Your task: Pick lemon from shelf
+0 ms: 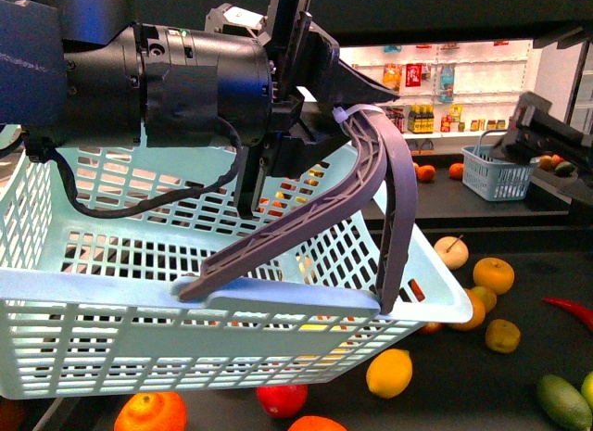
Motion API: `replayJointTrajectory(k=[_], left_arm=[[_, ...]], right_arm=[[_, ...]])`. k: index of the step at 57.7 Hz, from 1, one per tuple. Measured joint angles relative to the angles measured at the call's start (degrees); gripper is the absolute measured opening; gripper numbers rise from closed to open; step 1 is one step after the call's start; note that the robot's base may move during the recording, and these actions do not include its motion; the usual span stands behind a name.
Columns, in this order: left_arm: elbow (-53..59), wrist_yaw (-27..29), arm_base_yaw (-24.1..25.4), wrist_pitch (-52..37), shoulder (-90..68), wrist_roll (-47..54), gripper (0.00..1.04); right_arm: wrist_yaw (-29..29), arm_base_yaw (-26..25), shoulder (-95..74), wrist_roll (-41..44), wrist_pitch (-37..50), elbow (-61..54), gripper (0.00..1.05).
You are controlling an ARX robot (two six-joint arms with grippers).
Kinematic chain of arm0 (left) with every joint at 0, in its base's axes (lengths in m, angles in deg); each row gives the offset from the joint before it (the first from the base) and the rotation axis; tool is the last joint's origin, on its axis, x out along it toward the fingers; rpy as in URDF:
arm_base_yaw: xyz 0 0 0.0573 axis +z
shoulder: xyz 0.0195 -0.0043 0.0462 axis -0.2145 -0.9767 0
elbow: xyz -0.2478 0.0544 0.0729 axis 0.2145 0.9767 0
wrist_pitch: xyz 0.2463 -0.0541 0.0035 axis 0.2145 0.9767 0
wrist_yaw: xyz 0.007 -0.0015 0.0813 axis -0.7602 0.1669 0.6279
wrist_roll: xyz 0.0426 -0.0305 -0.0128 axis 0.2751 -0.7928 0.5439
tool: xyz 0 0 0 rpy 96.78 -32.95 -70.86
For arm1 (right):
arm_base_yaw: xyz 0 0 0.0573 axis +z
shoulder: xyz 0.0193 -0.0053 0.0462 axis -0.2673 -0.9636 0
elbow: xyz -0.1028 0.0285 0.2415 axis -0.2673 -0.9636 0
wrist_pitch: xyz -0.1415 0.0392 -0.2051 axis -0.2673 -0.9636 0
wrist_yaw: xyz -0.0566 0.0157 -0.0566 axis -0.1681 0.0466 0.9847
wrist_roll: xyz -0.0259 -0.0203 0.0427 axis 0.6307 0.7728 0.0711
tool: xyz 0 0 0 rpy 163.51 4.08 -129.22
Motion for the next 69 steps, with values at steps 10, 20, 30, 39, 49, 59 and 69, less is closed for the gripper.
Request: replayJointTrajectory(k=[10,20,30,39,49,59,69], left_arm=[[0.0,0.0,0.0,0.0,0.0,0.0,0.10],[0.0,0.0,0.0,0.0,0.0,0.0,0.10],[0.0,0.0,0.0,0.0,0.0,0.0,0.10],[0.0,-0.1,0.0,0.0,0.0,0.0,0.10],[0.0,0.0,0.0,0.0,0.0,0.0,0.10],[0.0,0.0,0.0,0.0,0.0,0.0,0.10],[0.0,-0.1,0.0,0.0,0.0,0.0,0.10]], right_arm=[[1.4,-3.4,-8.7,0.3,1.2,-0.1,1.02],[2.5,-2.8,-17.9,1.9,3.7,-0.7,1.02],[3.1,0.2,-26.7,4.0,5.6,-0.2,1.02],[2.8,3.7,-32.0,4.5,6.0,3.5,1.02],[3.0,6.9,-37.2,4.7,5.8,9.9,1.02],[3.7,9.2,-42.8,4.8,4.0,16.4,1.02],[4.4,11.1,-47.3,5.2,2.3,22.7,1.02]])
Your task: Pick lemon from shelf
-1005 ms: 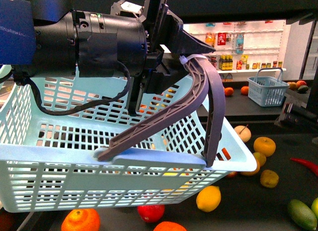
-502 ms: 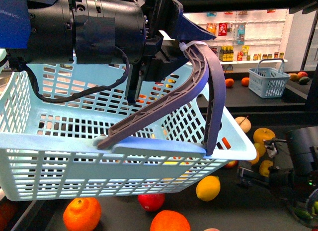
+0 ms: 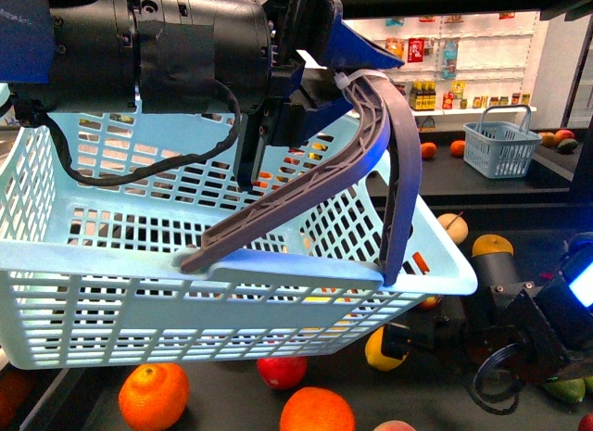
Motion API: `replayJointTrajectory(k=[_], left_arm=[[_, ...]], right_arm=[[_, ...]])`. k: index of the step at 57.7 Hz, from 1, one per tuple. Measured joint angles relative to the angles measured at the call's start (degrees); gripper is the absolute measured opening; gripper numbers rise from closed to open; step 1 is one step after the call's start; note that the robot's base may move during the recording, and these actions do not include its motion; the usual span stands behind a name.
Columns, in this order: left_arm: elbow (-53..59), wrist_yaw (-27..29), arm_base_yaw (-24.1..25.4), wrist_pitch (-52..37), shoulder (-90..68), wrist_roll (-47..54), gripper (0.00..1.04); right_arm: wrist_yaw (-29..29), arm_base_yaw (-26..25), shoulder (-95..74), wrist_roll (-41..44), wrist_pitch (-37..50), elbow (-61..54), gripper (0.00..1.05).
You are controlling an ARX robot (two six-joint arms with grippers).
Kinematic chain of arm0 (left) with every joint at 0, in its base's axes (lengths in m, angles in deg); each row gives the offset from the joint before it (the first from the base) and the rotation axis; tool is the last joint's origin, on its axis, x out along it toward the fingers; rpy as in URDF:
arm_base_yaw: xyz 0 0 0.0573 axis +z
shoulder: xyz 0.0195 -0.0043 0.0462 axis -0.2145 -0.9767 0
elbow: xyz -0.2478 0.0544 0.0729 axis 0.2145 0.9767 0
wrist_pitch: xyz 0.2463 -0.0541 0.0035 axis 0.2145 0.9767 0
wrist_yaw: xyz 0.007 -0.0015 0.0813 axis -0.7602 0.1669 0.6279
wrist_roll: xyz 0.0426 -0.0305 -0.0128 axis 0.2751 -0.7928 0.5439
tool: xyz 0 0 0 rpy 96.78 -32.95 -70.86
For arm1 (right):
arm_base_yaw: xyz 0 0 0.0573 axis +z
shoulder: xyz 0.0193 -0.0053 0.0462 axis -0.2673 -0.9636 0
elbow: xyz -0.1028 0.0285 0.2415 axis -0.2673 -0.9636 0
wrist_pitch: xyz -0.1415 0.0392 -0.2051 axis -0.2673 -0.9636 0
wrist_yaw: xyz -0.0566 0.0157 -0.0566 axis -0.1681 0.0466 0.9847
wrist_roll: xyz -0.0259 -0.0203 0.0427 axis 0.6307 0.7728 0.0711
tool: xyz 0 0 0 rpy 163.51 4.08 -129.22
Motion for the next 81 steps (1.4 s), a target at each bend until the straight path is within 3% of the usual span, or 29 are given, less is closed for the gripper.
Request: replayJointTrajectory(k=[25,69,76,81], left_arm=[[0.0,0.0,0.0,0.0,0.0,0.0,0.10],[0.0,0.0,0.0,0.0,0.0,0.0,0.10],[0.0,0.0,0.0,0.0,0.0,0.0,0.10],[0.0,0.0,0.0,0.0,0.0,0.0,0.10]], right_arm=[[5.2,1.7,-11.7,2.1,-7.8,18.0,1.02],[9.4,2.6,-29.1,2.3,-21.9,49.8,1.02],[9.6,2.6,-29.4,2.3,-21.6,50.5,0.81],[9.6,2.6,-29.3,2.3,-20.9,50.3,0.74]])
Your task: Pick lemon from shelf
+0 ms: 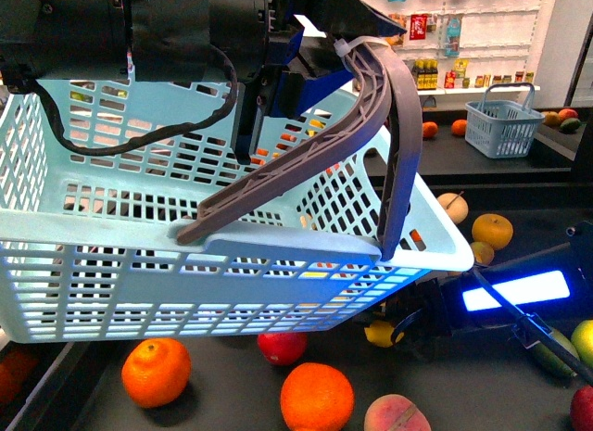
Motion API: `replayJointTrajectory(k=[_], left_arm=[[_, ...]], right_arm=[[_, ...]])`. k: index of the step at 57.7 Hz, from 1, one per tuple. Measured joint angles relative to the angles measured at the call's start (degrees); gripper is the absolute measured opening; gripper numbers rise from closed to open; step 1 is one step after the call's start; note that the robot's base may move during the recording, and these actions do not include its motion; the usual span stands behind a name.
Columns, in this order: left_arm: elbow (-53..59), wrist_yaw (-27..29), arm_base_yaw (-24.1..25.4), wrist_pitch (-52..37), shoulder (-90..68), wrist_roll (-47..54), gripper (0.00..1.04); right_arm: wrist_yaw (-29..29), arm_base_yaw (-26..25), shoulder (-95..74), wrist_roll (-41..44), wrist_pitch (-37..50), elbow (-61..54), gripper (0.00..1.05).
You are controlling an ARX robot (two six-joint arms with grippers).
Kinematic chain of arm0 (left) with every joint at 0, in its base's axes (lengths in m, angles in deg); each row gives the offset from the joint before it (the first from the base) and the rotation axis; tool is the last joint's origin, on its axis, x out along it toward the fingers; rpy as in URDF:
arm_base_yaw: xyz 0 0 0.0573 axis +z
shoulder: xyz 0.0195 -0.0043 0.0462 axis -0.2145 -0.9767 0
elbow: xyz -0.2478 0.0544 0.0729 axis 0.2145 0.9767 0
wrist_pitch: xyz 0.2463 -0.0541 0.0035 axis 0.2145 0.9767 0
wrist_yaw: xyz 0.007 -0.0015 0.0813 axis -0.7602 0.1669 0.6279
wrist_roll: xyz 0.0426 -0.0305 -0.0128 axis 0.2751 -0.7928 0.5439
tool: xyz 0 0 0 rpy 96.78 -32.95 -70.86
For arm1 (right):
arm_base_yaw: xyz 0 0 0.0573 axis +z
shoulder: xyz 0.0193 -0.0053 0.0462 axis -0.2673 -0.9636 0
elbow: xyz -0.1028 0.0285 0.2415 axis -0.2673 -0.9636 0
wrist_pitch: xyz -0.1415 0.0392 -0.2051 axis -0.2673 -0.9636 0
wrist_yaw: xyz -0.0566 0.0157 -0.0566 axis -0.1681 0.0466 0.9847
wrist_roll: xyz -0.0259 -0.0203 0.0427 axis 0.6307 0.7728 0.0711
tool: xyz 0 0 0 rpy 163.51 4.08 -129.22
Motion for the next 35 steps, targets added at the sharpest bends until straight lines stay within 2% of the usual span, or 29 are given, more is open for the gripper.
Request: replayJointTrajectory(k=[20,28,35], left_arm=[[0.0,0.0,0.0,0.0,0.0,0.0,0.10],[0.0,0.0,0.0,0.0,0.0,0.0,0.10],[0.0,0.0,0.0,0.0,0.0,0.0,0.10]], right_arm=[[0.3,-0.9,5.8,0.1,4.5,-10.8,0.71],[0.5,-3.5,16.2,1.8,12.4,-26.2,0.71],[1.0,-8.5,28.9,5.9,19.8,-42.2,0.71]])
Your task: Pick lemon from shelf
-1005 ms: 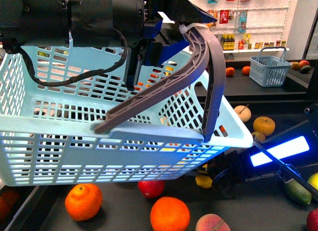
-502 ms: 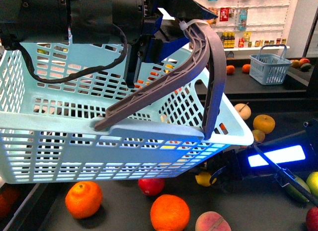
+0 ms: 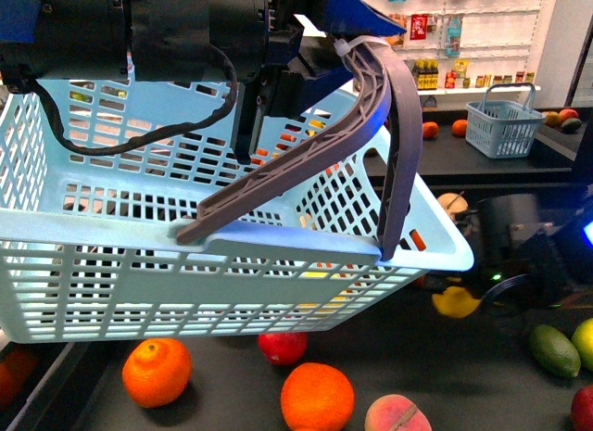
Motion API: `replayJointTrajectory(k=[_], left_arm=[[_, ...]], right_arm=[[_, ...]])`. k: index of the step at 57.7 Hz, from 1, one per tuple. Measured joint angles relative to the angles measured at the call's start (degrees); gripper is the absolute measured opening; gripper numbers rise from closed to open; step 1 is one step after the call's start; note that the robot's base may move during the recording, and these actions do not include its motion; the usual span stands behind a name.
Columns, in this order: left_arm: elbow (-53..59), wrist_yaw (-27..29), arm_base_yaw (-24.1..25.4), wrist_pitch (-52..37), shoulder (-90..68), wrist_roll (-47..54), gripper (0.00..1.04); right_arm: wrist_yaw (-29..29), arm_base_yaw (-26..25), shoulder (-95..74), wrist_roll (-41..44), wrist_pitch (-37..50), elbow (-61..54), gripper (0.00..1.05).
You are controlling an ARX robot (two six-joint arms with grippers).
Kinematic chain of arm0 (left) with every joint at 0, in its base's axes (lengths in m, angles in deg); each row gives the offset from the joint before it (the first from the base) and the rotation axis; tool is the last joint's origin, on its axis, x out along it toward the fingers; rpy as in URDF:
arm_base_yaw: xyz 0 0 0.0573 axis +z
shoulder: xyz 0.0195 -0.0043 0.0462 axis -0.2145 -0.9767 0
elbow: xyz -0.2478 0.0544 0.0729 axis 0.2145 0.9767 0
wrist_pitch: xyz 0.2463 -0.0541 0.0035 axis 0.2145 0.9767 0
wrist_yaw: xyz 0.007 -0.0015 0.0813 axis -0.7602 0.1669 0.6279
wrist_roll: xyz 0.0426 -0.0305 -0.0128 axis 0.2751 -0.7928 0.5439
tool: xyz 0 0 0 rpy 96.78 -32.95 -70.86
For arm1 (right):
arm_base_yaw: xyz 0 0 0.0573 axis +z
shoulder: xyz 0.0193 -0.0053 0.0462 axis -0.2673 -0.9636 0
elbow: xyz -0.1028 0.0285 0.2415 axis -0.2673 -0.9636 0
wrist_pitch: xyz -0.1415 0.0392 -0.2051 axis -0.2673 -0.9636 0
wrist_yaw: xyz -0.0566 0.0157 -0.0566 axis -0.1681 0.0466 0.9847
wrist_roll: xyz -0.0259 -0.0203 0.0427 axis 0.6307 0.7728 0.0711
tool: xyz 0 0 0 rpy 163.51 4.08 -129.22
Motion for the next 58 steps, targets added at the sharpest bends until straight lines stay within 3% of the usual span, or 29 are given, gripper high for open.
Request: replayJointTrajectory(k=[11,22,35,58], left_arm=[[0.0,0.0,0.0,0.0,0.0,0.0,0.10],[0.0,0.0,0.0,0.0,0.0,0.0,0.10],[0.0,0.0,0.0,0.0,0.0,0.0,0.10],[0.0,0.0,0.0,0.0,0.0,0.0,0.10]], right_arm=[[-4.1,-9.0,19.1,1.2,1.9,-17.4,0.71],[-8.7,-9.3,35.3,-0.2,0.8,-23.8,0.71],[-14.1,-3.6,50.4,-7.0,-1.2,-27.1,0.71],[-14.5,10.8,54.5,-11.0,-1.2,-32.2,0.71]])
